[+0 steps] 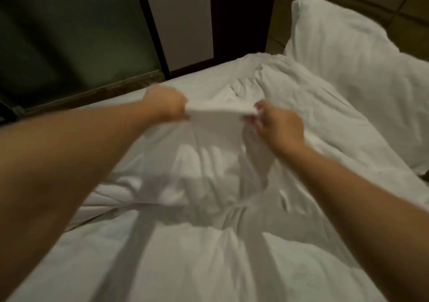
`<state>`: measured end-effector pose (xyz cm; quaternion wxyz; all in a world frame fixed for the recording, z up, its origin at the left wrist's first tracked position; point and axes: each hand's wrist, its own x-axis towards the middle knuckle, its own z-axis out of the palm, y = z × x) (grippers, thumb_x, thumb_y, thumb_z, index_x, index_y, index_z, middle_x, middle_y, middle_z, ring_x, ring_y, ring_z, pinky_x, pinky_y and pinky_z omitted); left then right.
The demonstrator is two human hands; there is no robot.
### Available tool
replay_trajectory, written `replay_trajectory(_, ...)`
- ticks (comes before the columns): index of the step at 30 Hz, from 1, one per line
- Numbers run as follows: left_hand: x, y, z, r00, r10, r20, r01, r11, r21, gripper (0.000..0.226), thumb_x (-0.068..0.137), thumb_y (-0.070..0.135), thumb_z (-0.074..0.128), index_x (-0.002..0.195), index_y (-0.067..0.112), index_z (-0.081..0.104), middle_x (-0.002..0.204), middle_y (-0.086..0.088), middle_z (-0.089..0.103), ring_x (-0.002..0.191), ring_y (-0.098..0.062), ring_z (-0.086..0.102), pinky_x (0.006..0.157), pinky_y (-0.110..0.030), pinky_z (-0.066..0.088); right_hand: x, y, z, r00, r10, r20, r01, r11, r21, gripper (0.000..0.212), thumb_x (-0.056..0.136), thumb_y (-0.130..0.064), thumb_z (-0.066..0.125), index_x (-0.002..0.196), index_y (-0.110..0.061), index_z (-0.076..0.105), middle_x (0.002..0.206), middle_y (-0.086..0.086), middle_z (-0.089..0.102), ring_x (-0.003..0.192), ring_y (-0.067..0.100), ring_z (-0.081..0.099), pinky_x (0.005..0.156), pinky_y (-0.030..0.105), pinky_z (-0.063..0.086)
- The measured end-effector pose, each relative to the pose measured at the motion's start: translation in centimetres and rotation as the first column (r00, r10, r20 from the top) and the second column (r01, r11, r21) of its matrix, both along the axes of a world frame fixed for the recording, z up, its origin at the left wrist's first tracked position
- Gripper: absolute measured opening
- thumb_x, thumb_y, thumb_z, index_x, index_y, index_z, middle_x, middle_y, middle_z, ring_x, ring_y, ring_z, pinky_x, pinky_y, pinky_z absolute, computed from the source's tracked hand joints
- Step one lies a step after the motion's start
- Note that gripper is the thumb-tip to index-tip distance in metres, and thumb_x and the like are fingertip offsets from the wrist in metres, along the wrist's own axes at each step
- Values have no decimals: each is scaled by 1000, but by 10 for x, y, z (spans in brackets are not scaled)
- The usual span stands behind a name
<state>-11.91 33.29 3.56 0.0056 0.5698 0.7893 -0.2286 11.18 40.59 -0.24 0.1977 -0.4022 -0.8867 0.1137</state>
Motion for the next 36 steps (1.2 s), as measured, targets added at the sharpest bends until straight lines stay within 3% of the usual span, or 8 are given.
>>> replay_trajectory(3,-5,-26,103,991,-27,-131,85,886,456,29,94,35,50,110,16,65,109,-18,65,102,-37,60,74,-35,40,-25,2,90,986,-71,-153,101,975,200,37,97,-40,46,123,-14,53,110,20,64,102,41,57,84,43,37)
replay_trajectory(6,9,-70,163,981,-30,-190,143,774,617,29,96,27,44,115,10,57,108,-22,63,99,-41,59,67,-37,33,-29,-28,147,943,-183,-279,257,931,258,30,98,-31,44,125,-21,52,116,16,61,110,36,51,90,39,30)
replay_trajectory(9,51,-141,103,983,-150,-106,183,856,484,39,99,23,37,137,11,39,125,-18,58,111,-38,56,79,-41,42,3,-98,97,926,-376,-37,374,901,221,33,98,-19,42,129,-21,50,126,18,52,118,38,45,98,46,33)
replay_trajectory(13,121,-305,-87,937,-161,310,192,979,-74,46,97,9,41,142,11,35,139,-19,45,124,-37,47,101,-43,39,70,-256,-91,813,-424,398,500,860,-104,35,96,-26,29,127,-17,45,127,31,49,118,46,49,99,56,40)
replay_trajectory(16,151,-402,-167,900,-52,432,238,890,-389,50,94,9,44,143,16,36,147,-18,30,132,-37,36,106,-47,35,92,-371,-157,710,-225,667,651,571,-500,58,99,-32,30,152,-22,8,156,17,15,141,36,22,114,49,24)
replay_trajectory(19,160,-431,-179,908,-87,410,278,858,-432,61,94,15,43,150,25,20,152,-15,17,136,-35,25,107,-53,26,83,-433,-152,761,-174,625,616,494,-614,64,98,-22,33,153,-26,-1,158,8,6,142,31,17,114,45,20)
replay_trajectory(30,127,-421,-186,959,-159,234,218,943,-252,62,94,19,44,149,23,17,150,-8,23,134,-29,28,106,-46,27,76,-456,-167,862,-224,454,477,660,-581,59,95,-14,39,150,-23,22,146,6,34,128,28,40,103,39,36)
replay_trajectory(36,126,-394,-212,964,-223,142,257,919,-300,52,95,19,45,144,22,30,152,-5,22,137,-27,24,107,-48,23,79,-441,-212,833,-455,317,455,236,-858,45,100,-23,39,142,-8,31,133,15,49,116,30,52,87,32,43)
